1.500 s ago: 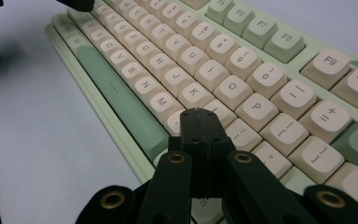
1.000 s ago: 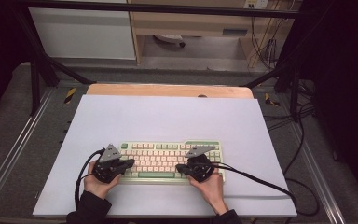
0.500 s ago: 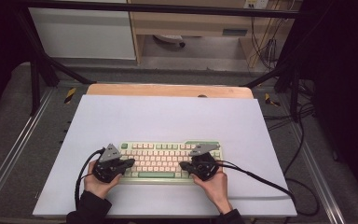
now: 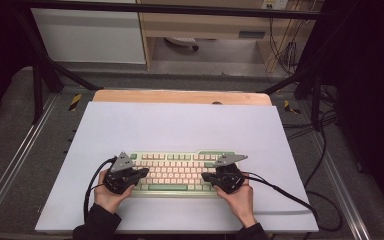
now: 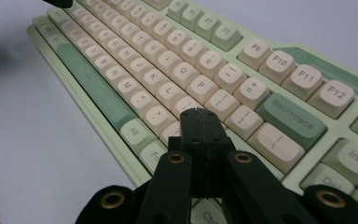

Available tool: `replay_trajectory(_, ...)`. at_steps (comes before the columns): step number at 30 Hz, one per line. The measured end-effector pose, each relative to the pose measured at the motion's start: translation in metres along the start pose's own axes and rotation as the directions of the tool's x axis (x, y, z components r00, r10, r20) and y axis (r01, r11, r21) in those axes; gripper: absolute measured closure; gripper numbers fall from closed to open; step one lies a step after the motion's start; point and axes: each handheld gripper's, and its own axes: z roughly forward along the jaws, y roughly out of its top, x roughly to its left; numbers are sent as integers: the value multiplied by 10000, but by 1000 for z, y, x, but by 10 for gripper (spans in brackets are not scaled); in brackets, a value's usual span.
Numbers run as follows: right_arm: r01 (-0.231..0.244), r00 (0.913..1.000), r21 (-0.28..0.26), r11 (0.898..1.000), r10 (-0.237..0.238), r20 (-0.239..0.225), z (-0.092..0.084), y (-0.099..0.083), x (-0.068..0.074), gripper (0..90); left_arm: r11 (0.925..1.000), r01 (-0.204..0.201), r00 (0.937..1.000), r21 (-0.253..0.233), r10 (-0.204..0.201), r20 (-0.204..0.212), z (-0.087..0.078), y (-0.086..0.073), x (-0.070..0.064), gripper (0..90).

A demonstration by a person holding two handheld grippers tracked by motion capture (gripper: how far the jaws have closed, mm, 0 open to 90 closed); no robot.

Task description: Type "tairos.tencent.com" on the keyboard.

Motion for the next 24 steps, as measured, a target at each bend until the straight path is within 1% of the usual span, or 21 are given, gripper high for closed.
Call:
replay_trajectory(4, -77, 10000, -22, 10000, 77, 48, -3, -3, -3, 900, 9999, -135, 9999, 50, 135, 6, 5, 5, -5, 900)
replay_trajectory(7, -34, 10000, -15, 10000, 34, 70, -4, -5, -4, 900, 9998, -182, 9998, 47, 181, 35, 7, 10, -7, 900)
replay_trajectory(11, -131, 9999, 14, 9999, 131, 49, -4, -5, -4, 900, 9997, -237, 9997, 27, 237, 85, 11, 15, -10, 900)
replay_trajectory(15, -111, 9999, 15, 9999, 111, 53, -3, -6, -4, 900, 9993, -341, 9994, 125, 340, 100, 18, 19, -13, 900)
replay_trajectory(24, -88, 10000, 1, 10000, 88, 47, -2, -6, -4, 900, 9993, -326, 9994, 203, 323, 117, 29, 26, -15, 900)
